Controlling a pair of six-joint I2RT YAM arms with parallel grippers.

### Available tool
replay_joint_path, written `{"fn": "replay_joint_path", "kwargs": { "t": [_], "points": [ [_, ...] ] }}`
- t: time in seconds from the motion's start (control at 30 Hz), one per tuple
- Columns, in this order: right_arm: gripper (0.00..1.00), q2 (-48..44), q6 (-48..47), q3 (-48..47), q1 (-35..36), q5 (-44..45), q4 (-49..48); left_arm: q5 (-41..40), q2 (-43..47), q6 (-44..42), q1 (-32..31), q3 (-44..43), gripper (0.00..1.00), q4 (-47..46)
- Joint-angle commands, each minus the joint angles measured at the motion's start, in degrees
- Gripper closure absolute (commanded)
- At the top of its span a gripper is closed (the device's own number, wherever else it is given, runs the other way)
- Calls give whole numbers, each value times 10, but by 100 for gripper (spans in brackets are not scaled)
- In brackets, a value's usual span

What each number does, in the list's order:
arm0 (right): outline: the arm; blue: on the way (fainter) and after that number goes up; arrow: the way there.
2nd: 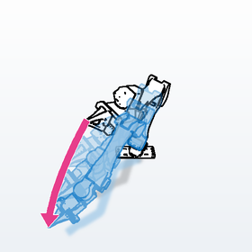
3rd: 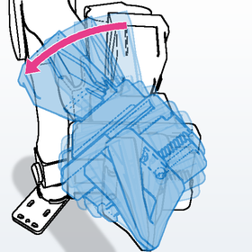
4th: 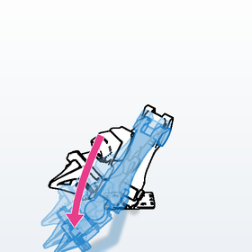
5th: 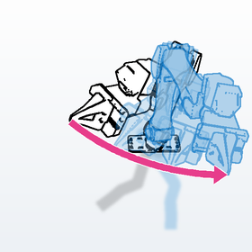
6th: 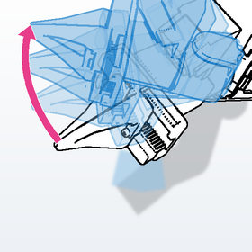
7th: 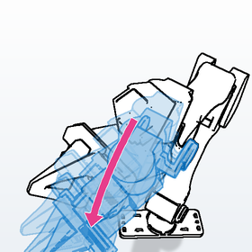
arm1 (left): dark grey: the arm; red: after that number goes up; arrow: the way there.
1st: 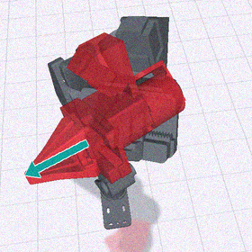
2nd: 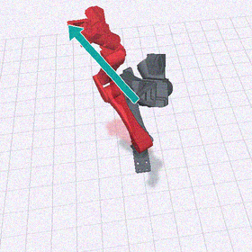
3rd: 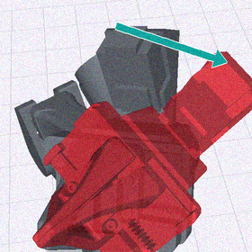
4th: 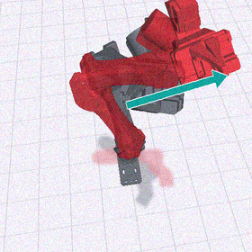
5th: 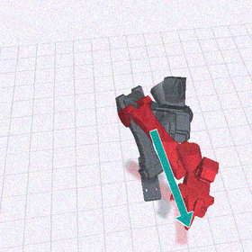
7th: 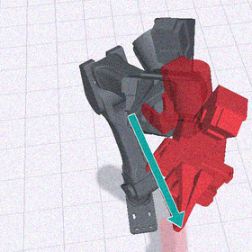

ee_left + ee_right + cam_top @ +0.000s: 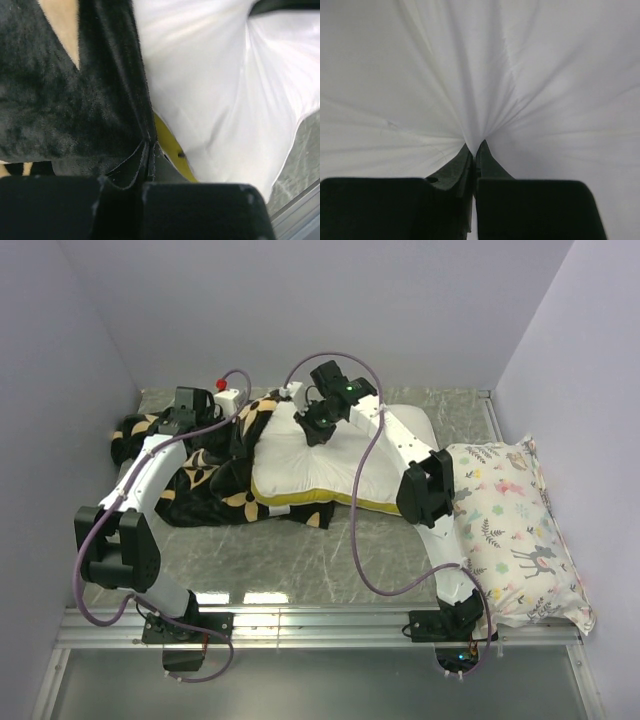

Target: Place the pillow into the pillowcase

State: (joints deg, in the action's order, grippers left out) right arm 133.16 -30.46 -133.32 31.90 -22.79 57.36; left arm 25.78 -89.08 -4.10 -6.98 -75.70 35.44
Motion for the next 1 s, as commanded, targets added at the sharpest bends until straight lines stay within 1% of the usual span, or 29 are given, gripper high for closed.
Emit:
{"fn": "replay_joint_path", "kwargs": {
  "t": [0.0,0.07,0.13,0.2,0.33,0.4,0.47,0.53,0.57,0.6,0.67,0.7,0.77,0.8,0.83,0.87,0.9,0.93,0.97],
  "points": [
    [100,-22,81,-47,-11,83,-156,38,37,-37,-1,6,100,39],
    [100,-12,108,-34,-9,120,-204,52,48,-45,-1,7,100,46],
    [100,4,155,-21,-8,149,-252,76,46,-52,-1,4,100,61],
    [100,23,203,-38,-4,173,-271,101,37,-63,-1,-5,99,78],
    [100,61,219,-41,20,207,-299,117,7,-56,-6,-27,96,77],
    [100,70,236,-40,31,195,-309,105,-20,-47,-8,-47,93,71],
    [100,82,240,-47,38,187,-307,75,-36,-31,-8,-60,92,60],
    [100,83,247,-41,45,169,-300,55,-45,-23,-8,-62,90,50],
    [100,82,248,-39,47,155,-296,32,-44,-10,-8,-53,89,35],
    [84,77,247,-36,47,139,-289,24,-42,-4,-6,-47,86,29],
    [62,48,244,-8,45,127,-276,23,-33,17,1,-23,82,10],
    [48,33,237,3,42,117,-268,32,-21,24,10,-12,79,5],
    [36,-17,228,38,31,94,-240,51,-6,37,22,24,77,-9],
    [30,-34,220,53,27,73,-225,73,11,37,31,35,73,-22],
    [28,-71,214,64,22,58,-198,79,19,46,34,48,66,-27],
    [26,-90,191,75,12,17,-184,84,28,57,36,67,62,-30],
    [26,-111,169,88,10,-7,-166,90,46,56,43,76,54,-33],
    [25,-149,148,130,9,-22,-142,89,57,55,44,84,52,-32],
    [24,-169,101,156,10,-50,-133,85,69,47,47,99,48,-31]
  ]
}}
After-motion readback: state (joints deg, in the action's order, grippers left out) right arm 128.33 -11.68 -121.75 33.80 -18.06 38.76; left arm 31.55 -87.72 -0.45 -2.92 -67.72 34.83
